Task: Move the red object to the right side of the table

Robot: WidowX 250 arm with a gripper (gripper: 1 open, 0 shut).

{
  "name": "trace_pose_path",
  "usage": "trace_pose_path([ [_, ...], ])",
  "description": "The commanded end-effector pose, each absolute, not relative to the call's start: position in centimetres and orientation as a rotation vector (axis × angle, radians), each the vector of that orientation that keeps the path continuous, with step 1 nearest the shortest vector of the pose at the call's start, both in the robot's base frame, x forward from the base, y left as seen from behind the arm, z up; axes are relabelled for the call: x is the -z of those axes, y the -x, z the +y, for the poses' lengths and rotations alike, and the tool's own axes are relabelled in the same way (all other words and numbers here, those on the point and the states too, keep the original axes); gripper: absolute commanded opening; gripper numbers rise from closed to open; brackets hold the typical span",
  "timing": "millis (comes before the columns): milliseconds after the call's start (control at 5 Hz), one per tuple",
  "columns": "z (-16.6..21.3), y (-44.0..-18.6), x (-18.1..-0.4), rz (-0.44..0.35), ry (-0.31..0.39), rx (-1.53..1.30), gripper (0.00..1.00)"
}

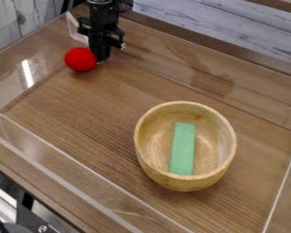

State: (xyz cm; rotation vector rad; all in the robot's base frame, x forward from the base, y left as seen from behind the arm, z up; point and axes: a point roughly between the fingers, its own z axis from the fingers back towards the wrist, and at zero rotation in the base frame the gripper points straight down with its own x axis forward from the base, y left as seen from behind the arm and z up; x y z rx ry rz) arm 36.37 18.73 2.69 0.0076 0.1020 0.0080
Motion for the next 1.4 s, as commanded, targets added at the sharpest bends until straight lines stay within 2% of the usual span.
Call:
trace_pose_path([
  [0, 17.5, -37.4, -9.1, -0.033, -0.063, -0.004, 0.0],
  [200, 15.1, -37.1, -11.0, -0.075, -0.067, 0.02, 0.0],
  [400, 12.8, -37.0, -11.7, -0.092, -0.054, 0.049, 0.0],
  [600, 11.6, -37.3, -10.9, -0.078, -0.046, 0.062, 1.0],
  [800, 8.9, -37.1, -11.4, -0.094, -0.032, 0.102, 0.0],
  [1000, 7.8, -37.2, -10.5, -0.078, -0.025, 0.115, 0.0],
  [1200, 8.3, -37.3, -8.6, -0.038, -0.02, 0.107, 1.0],
])
